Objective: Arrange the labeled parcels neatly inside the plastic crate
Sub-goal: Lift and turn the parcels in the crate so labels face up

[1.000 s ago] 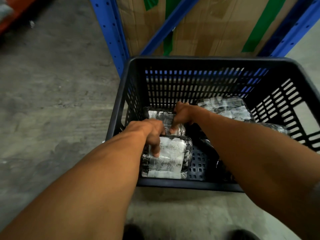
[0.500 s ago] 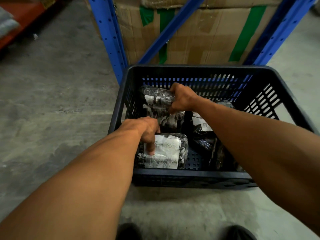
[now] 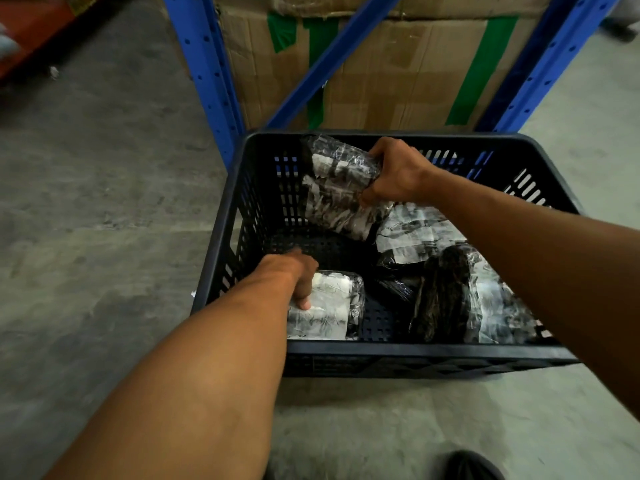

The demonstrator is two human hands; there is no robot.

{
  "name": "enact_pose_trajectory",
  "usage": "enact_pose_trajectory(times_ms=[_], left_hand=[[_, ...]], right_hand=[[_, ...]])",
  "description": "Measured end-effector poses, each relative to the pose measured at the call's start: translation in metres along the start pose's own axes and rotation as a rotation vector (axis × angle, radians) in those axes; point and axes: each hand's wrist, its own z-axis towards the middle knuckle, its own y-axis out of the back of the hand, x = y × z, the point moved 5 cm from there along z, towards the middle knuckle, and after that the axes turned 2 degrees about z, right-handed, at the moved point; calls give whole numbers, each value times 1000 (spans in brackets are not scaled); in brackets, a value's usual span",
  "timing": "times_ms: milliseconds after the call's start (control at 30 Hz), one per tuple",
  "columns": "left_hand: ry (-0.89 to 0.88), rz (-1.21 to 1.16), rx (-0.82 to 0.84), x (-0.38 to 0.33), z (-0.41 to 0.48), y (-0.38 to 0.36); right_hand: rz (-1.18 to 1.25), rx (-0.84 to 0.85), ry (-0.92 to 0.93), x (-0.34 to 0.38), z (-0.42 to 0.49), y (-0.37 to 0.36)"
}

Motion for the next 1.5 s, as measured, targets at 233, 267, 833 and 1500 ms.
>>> enact_pose_trajectory(times_ms=[233, 267, 833, 1500], left_hand=[[230, -1729, -276, 35, -16, 45], [182, -2032, -175, 33, -19, 50], [26, -1978, -297, 43, -34, 63], [-387, -2085, -291, 30, -39, 89]], right_hand=[[-24, -73, 121, 5, -13, -14], [-40, -78, 155, 6, -16, -18], [-393, 465, -37, -39, -49, -97], [-149, 647, 22, -9, -30, -139]])
